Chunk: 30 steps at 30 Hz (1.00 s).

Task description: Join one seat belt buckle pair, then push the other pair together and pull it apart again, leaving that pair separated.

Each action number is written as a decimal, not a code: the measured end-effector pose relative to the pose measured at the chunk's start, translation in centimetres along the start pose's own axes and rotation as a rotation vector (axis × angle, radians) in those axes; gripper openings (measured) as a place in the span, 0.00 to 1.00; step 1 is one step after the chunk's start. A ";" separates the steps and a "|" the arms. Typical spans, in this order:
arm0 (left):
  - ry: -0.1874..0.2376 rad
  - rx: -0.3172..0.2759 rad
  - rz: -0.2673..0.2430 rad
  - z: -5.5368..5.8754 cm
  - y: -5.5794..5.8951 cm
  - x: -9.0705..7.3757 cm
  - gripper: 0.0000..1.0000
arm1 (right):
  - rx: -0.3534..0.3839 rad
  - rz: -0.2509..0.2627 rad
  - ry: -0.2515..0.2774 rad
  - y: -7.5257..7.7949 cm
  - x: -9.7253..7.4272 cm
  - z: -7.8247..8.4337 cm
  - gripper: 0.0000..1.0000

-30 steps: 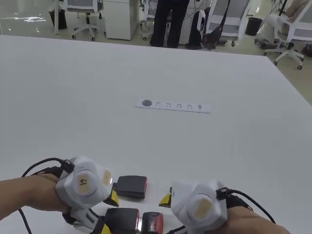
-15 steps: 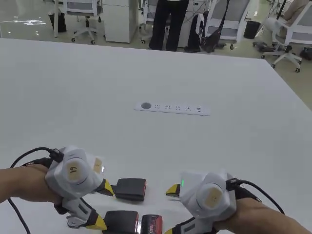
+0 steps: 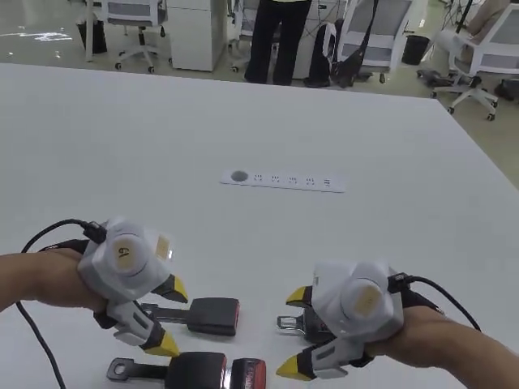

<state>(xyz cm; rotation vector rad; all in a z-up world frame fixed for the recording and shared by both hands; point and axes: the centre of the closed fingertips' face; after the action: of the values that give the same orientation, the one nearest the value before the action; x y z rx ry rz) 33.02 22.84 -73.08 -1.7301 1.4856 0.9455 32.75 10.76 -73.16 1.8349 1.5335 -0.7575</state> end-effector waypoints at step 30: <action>-0.093 0.052 0.050 0.3 -3.7 2.9 0.39 | -0.069 -0.057 -0.129 3.7 -0.5 4.7 0.47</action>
<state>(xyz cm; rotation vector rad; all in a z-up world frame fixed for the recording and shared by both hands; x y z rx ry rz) 36.96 22.16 -75.61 -1.5968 1.4865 0.9913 36.17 6.35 -75.37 1.6656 1.5149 -0.8231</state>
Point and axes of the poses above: the centre of the closed fingertips' face, and the gripper's own axes: x roughly forward along the fingers, y roughly to its right, z roughly out of its underside, and after that the axes turned 1 degree about x, right-handed
